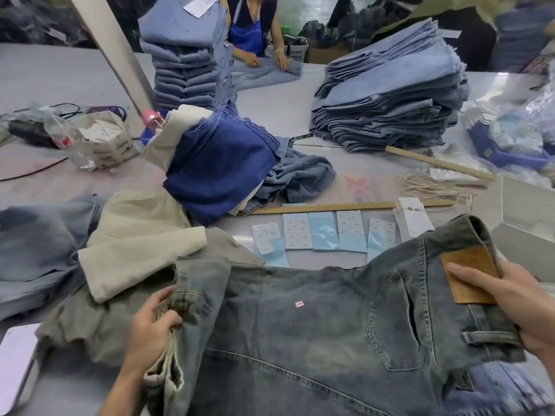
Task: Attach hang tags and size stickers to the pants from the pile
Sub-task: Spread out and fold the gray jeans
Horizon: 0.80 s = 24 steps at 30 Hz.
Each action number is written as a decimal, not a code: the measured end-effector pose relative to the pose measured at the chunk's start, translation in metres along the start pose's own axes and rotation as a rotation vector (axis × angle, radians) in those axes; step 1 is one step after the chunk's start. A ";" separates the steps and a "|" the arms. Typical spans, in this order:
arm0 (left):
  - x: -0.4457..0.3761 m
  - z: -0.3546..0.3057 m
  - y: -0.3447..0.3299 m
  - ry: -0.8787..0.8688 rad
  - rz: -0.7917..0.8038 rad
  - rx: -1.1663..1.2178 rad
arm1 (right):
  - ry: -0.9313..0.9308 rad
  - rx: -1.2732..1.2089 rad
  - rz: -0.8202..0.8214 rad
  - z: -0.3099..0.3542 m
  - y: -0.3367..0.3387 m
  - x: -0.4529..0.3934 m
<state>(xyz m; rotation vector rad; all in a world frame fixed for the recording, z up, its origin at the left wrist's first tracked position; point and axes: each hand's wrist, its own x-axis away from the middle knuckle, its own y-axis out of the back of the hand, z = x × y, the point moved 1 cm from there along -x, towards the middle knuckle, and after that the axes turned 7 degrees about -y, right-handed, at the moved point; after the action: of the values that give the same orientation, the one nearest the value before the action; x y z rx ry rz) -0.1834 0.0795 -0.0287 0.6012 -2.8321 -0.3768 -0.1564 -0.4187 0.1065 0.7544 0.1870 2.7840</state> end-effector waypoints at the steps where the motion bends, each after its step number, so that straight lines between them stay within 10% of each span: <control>1: 0.008 -0.005 -0.012 -0.044 0.037 0.014 | -0.005 0.003 0.005 0.001 0.000 0.000; 9: 0.110 0.030 -0.146 -0.087 0.707 0.006 | -0.007 0.002 0.066 0.010 -0.011 0.003; 15: 0.084 0.032 -0.120 -0.065 0.356 0.130 | 0.017 -0.033 0.239 0.021 -0.047 0.012; 24: 0.074 0.001 -0.136 0.045 0.547 0.395 | 0.033 0.032 0.269 0.030 -0.083 0.019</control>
<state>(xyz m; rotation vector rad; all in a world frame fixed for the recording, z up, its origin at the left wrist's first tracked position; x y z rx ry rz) -0.1993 -0.0720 -0.0572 -0.1203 -2.8823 0.2924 -0.1392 -0.3324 0.1259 0.7948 0.1459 3.0550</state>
